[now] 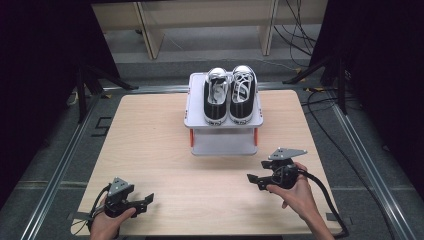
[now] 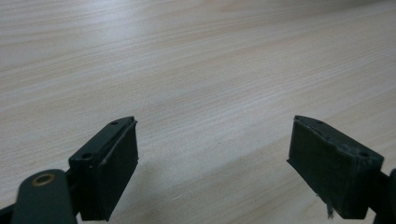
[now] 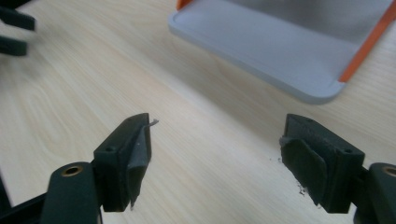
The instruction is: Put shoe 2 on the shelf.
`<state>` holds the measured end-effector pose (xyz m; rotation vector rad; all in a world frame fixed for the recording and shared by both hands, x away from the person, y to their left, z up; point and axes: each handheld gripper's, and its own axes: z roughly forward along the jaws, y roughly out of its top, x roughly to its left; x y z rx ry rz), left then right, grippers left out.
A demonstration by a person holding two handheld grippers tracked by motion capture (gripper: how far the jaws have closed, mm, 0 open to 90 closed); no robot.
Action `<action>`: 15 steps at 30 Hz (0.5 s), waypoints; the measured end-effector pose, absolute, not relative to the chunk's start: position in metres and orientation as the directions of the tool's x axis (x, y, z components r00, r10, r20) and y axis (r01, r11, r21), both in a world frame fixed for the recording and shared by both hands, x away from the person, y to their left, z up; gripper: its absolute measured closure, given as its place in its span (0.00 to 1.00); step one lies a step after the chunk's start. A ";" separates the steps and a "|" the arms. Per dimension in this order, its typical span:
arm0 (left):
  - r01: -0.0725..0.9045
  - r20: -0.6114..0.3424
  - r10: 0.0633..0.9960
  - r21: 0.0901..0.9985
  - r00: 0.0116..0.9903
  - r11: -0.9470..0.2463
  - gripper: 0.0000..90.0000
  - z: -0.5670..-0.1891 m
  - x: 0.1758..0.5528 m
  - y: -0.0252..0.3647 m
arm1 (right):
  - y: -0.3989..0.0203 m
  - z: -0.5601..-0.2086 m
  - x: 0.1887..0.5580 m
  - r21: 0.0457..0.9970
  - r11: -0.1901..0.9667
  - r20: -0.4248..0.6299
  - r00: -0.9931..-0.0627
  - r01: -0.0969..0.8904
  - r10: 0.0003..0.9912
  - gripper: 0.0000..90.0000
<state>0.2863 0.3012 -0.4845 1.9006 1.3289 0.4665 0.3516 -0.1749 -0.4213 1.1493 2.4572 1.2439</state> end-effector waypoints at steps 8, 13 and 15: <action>0.636 -0.107 0.914 0.749 0.392 -0.186 0.17 -0.483 0.286 0.302 | -0.184 -0.444 0.342 0.750 0.326 0.208 -0.673 0.575 0.710 0.29; 0.634 -0.110 0.911 0.750 0.397 -0.186 0.17 -0.484 0.286 0.302 | -0.183 -0.456 0.331 0.741 0.351 0.201 -0.687 0.573 0.698 0.24; 0.637 -0.115 0.911 0.749 0.396 -0.183 0.17 -0.485 0.287 0.301 | -0.181 -0.460 0.326 0.743 0.341 0.215 -0.688 0.576 0.693 0.20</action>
